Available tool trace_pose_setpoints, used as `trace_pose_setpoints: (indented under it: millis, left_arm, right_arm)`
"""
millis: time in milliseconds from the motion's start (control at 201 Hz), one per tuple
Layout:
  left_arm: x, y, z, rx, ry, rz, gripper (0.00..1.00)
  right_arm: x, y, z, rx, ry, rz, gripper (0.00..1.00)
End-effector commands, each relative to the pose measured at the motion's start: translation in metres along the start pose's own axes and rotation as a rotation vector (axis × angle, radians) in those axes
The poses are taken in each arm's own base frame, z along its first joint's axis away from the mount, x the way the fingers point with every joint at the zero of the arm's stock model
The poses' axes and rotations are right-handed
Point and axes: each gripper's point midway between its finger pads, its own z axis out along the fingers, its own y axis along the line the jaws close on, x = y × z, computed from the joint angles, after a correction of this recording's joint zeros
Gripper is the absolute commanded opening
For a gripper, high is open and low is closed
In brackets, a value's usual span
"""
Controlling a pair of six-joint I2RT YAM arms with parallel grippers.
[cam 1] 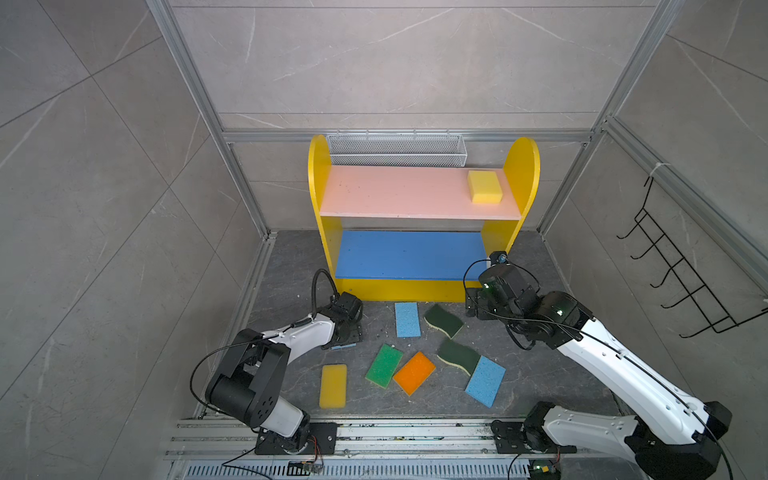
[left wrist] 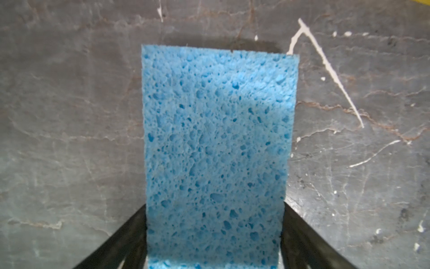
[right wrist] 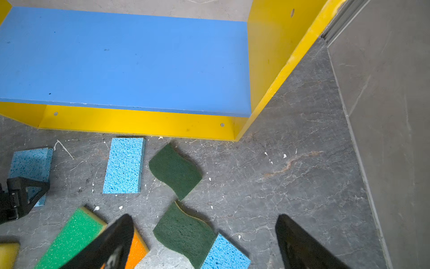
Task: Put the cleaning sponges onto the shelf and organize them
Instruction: 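Grasp the blue sponge nearest the shelf with the left gripper while the right gripper withdraws, then lift the blue sponge with the left gripper up over the pink shelf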
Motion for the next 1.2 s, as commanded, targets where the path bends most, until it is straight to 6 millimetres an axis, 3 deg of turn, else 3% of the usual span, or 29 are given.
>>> trace_pose_setpoints:
  millis: [0, 149, 284, 483, 707, 971, 1195]
  left_arm:
    - [0.01, 0.002, 0.004, -0.012, 0.042, 0.022, 0.73]
    - [0.011, 0.003, -0.008, 0.004, 0.039, 0.035, 0.61]
    - [0.004, 0.006, -0.039, 0.027, -0.005, 0.046, 0.6]
    - [-0.017, 0.005, -0.117, 0.098, -0.117, 0.094, 0.58]
    - [-0.046, -0.008, -0.213, 0.204, -0.252, 0.147, 0.58]
    - [-0.085, -0.051, -0.316, 0.299, -0.429, 0.284, 0.58]
    - [-0.135, -0.095, -0.379, 0.289, -0.592, 0.367, 0.58]
  right_arm:
    - [-0.009, -0.014, -0.012, 0.042, -0.053, 0.002, 0.98]
    - [-0.021, -0.028, -0.031, 0.071, -0.094, 0.006, 0.98]
    - [-0.027, -0.041, -0.045, 0.094, -0.132, 0.024, 0.98]
    - [-0.029, -0.053, -0.058, 0.113, -0.16, 0.054, 0.98]
    - [-0.033, -0.053, -0.063, 0.091, -0.181, 0.073, 0.98]
    - [-0.026, -0.05, -0.058, 0.078, -0.166, 0.065, 0.97]
    - [-0.018, -0.048, -0.054, 0.053, -0.162, 0.067, 0.97]
